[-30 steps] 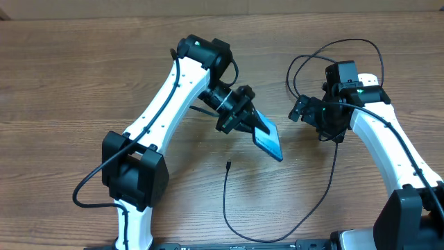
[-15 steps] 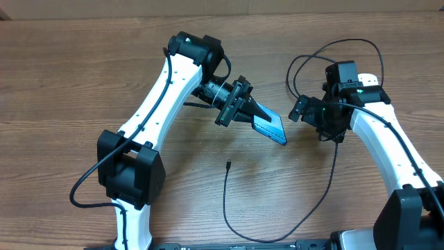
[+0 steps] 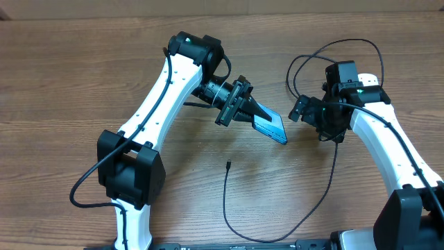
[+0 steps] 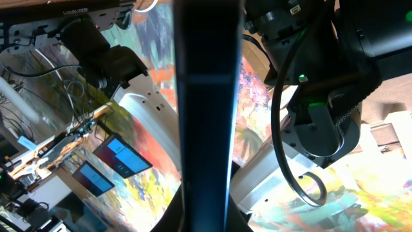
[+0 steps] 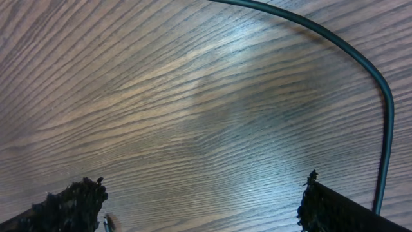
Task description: Plug charger to phone and switch on socket
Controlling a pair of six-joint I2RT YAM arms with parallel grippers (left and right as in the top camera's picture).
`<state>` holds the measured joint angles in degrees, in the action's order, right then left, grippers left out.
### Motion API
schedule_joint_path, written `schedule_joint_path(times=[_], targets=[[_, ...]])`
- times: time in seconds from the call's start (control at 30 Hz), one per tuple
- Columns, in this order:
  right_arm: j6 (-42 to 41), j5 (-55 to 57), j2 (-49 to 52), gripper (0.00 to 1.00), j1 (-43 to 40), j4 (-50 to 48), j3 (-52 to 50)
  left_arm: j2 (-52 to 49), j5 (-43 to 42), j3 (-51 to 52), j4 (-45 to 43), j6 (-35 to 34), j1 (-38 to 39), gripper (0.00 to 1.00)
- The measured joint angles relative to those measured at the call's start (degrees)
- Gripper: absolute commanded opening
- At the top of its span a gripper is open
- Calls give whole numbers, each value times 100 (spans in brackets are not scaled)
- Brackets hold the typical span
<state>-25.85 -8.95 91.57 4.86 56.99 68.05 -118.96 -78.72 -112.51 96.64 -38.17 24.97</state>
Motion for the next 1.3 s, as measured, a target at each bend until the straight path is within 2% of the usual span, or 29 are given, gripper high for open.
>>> schedule_joint_path(times=[0.4,1.3], targets=[[-2,-2,0,100,0,7,0,0,-85,0,2,-216,0,4],[0,0,0,100,0,0,0,0,-210,0,0,-190,-216,4]])
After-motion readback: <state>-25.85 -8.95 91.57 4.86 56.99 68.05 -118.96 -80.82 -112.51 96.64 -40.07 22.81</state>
